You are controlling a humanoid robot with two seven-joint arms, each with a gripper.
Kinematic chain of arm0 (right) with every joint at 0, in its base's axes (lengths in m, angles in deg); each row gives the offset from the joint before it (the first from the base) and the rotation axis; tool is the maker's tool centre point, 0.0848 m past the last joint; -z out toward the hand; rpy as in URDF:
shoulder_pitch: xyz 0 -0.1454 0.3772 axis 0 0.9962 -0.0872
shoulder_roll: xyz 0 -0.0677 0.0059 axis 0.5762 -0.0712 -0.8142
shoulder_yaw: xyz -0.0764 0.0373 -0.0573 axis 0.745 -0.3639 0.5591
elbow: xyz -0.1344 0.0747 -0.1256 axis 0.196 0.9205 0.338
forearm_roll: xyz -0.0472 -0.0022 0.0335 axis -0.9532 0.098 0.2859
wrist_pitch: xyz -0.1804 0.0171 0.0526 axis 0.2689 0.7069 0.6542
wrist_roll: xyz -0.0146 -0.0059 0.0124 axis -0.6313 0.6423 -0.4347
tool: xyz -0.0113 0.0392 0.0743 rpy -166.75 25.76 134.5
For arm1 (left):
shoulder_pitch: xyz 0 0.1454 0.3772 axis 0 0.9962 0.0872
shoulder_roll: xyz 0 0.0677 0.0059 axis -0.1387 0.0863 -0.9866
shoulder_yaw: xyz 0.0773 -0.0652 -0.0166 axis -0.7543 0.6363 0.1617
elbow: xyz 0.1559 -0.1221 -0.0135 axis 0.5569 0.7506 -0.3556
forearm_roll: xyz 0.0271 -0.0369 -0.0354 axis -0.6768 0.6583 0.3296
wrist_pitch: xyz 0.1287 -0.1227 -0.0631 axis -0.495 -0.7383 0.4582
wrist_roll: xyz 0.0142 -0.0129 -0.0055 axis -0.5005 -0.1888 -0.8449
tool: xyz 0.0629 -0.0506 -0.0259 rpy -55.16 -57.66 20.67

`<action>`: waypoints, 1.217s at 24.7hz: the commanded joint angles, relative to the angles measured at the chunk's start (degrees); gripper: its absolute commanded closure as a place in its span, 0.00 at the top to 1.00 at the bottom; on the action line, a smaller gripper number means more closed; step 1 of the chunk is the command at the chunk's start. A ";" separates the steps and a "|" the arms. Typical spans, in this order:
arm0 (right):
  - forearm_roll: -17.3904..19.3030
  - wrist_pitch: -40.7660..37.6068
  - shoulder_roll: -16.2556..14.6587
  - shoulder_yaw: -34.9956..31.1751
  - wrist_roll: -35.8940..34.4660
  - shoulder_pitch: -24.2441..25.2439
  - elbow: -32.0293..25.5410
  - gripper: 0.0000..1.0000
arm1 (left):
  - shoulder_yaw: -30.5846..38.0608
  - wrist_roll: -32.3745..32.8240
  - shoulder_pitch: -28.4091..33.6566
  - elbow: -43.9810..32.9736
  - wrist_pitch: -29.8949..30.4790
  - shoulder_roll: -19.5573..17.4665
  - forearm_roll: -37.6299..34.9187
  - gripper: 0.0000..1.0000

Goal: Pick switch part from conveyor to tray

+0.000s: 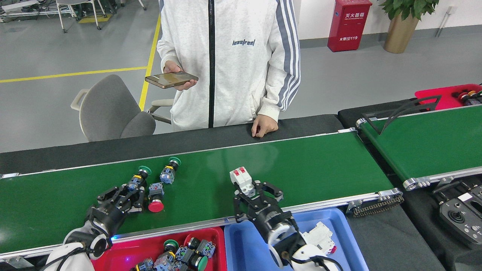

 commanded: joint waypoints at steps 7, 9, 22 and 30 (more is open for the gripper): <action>3.37 -22.14 -8.33 -10.40 -3.26 15.68 -13.24 0.55 | 5.95 0.09 22.55 -23.88 8.53 -0.32 4.81 0.72; 3.37 -22.50 -7.62 -10.40 -3.61 17.09 -13.59 1.00 | 7.01 0.00 26.69 -26.42 8.53 0.83 4.81 1.00; 2.67 -4.21 0.99 -24.72 -3.78 22.80 -15.88 1.00 | 27.84 -0.44 28.36 -25.72 3.69 10.32 4.81 1.00; -0.23 -2.63 -0.15 -24.72 -3.70 25.61 -15.79 1.00 | 28.01 -0.44 27.21 -25.37 -8.00 9.44 4.19 1.00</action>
